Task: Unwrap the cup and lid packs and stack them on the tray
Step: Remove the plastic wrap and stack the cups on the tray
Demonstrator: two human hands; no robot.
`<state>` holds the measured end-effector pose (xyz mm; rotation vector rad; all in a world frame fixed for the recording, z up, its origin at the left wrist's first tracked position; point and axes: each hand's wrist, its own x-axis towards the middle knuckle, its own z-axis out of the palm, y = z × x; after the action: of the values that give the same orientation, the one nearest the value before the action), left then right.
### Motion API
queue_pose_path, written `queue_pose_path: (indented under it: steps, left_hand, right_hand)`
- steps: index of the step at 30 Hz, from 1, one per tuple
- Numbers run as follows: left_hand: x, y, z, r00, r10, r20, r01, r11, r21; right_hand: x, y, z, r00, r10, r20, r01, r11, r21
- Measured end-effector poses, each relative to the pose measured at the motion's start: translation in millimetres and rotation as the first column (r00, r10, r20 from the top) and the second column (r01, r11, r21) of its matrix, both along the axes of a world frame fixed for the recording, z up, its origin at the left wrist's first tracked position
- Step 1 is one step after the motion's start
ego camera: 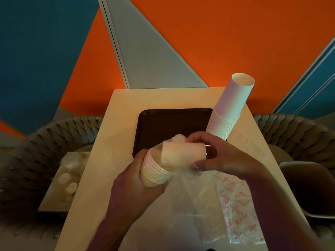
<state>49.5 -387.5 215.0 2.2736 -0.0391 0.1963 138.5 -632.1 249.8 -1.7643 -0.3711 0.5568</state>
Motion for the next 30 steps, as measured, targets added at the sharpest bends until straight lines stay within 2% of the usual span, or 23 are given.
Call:
queue_pose_path:
  steps: [4, 7, 9, 12, 18, 21, 23, 25, 27, 30]
  left_hand:
    - [1.0, -4.2, 0.4, 0.999, -0.012, -0.033, 0.012, 1.0, -0.006]
    - [1.8, -8.4, -2.8, 0.997, -0.03, -0.077, 0.031, 0.999, 0.01]
    - [1.7, -8.9, -5.8, 0.995, -0.033, -0.099, 0.035, 0.999, 0.015]
    - [2.4, -5.9, -10.9, 0.993, -0.021, -0.115, 0.024, 0.999, 0.023]
    - [1.6, -1.3, -8.2, 0.994, -0.024, -0.102, 0.021, 0.999, -0.027]
    - [2.9, -0.7, -5.0, 0.997, 0.002, -0.077, -0.007, 0.998, -0.066]
    - [4.5, 0.9, -3.0, 0.997, 0.03, -0.072, -0.035, 0.997, -0.072]
    - [4.9, 3.6, -4.2, 0.996, 0.057, -0.067, -0.061, 0.996, -0.067]
    - [3.6, 5.8, -7.7, 0.995, 0.072, -0.063, -0.076, 0.995, -0.061]
    - [1.4, 7.1, -10.8, 0.996, 0.074, -0.055, -0.076, 0.996, -0.043]
  right_hand:
    - [-0.9, 8.0, 4.2, 0.995, 0.078, 0.055, -0.059, 0.955, -0.29]
    - [-1.0, 19.7, 5.1, 0.963, 0.177, 0.202, -0.049, 0.856, -0.515]
    - [-1.2, 27.3, 2.1, 0.928, 0.232, 0.291, -0.028, 0.824, -0.566]
    - [-1.3, 33.1, -6.4, 0.902, 0.271, 0.337, -0.053, 0.842, -0.537]
    - [-6.8, 20.8, -34.7, 0.951, 0.221, 0.217, -0.12, 0.91, -0.397]
    - [-5.8, 9.1, -53.9, 0.963, 0.182, 0.199, -0.067, 0.876, -0.477]
    - [-1.7, 2.0, -64.2, 0.97, 0.099, 0.224, 0.036, 0.849, -0.528]
    - [2.8, -4.8, -71.8, 0.941, -0.062, 0.333, 0.226, 0.847, -0.481]
    - [8.2, -10.5, -76.1, 0.868, -0.229, 0.44, 0.405, 0.84, -0.362]
    - [17.3, -12.7, -75.0, 0.721, -0.416, 0.554, 0.584, 0.794, -0.165]
